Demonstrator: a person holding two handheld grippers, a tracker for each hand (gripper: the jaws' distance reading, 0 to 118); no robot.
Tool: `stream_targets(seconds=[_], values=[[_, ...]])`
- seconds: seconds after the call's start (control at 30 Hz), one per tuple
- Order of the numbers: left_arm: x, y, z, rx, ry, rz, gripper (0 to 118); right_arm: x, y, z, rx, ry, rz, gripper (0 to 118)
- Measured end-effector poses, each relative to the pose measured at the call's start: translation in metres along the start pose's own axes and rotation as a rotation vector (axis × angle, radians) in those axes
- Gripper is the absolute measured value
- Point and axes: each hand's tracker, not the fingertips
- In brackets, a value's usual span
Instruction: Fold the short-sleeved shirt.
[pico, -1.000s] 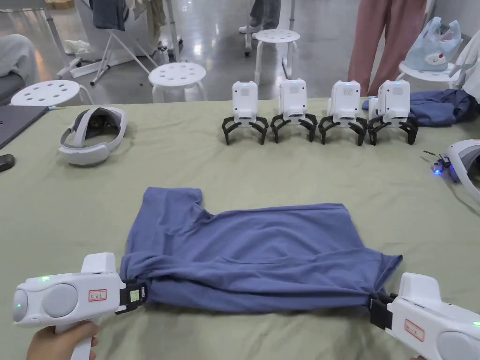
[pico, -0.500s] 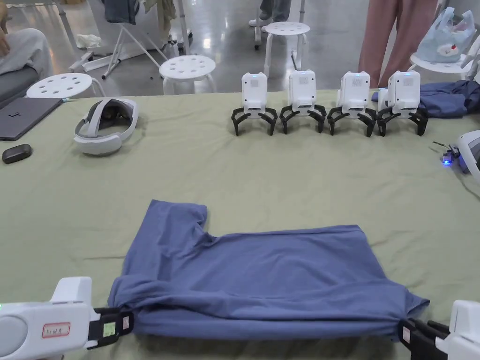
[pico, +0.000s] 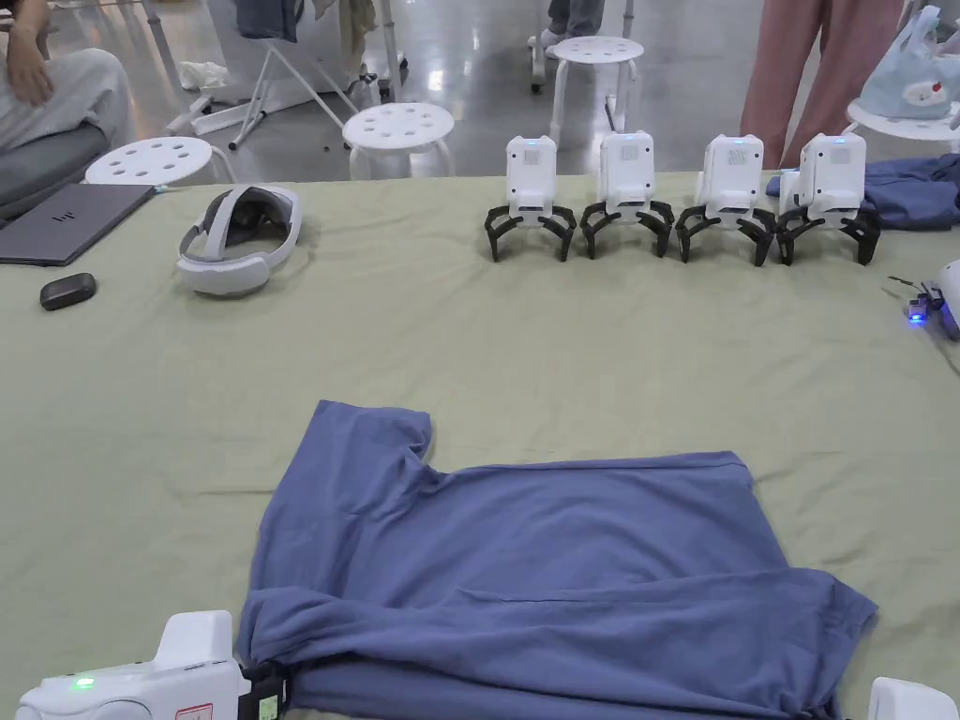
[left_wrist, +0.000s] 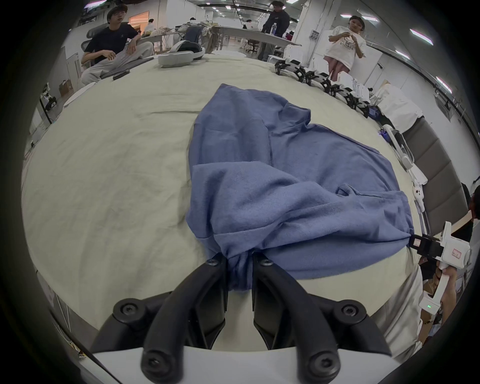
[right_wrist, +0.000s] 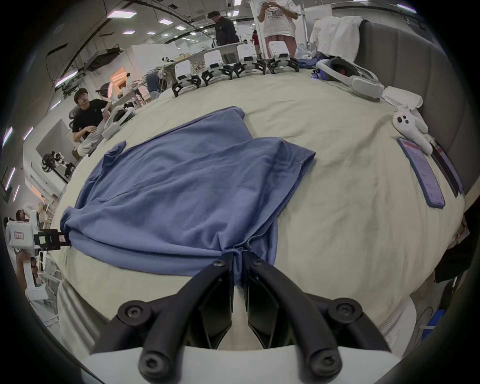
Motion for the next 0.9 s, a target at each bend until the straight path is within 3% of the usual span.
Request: stream_targets(seconds=[0.33, 0.4, 0.43, 0.47, 0.57, 0.7, 0.9], values=[[0.001, -0.002, 0.005, 0.024, 0.006, 0.006, 17, -0.007, 0.005, 0.013, 0.030, -0.004, 0.018, 13], [0.004, 0.000, 0.009, 0.038, 0.007, 0.004, 33, -0.009, 0.008, 0.018, 0.046, -0.008, 0.023, 25], [0.004, 0.001, 0.012, 0.045, 0.010, 0.006, 44, -0.009, 0.011, 0.020, 0.053, -0.009, 0.021, 38], [0.006, 0.002, 0.015, 0.060, 0.024, 0.015, 64, -0.011, 0.014, 0.024, 0.067, -0.011, 0.021, 59], [0.008, 0.011, 0.033, 0.149, 0.000, 0.052, 110, -0.016, 0.029, 0.040, 0.151, -0.016, 0.021, 89], [0.018, 0.029, 0.061, 0.284, 0.002, 0.039, 115, -0.028, 0.053, 0.062, 0.281, -0.013, 0.047, 98], [0.039, 0.054, 0.088, 0.460, 0.051, -0.040, 115, -0.051, 0.081, 0.082, 0.468, -0.071, 0.110, 98]])
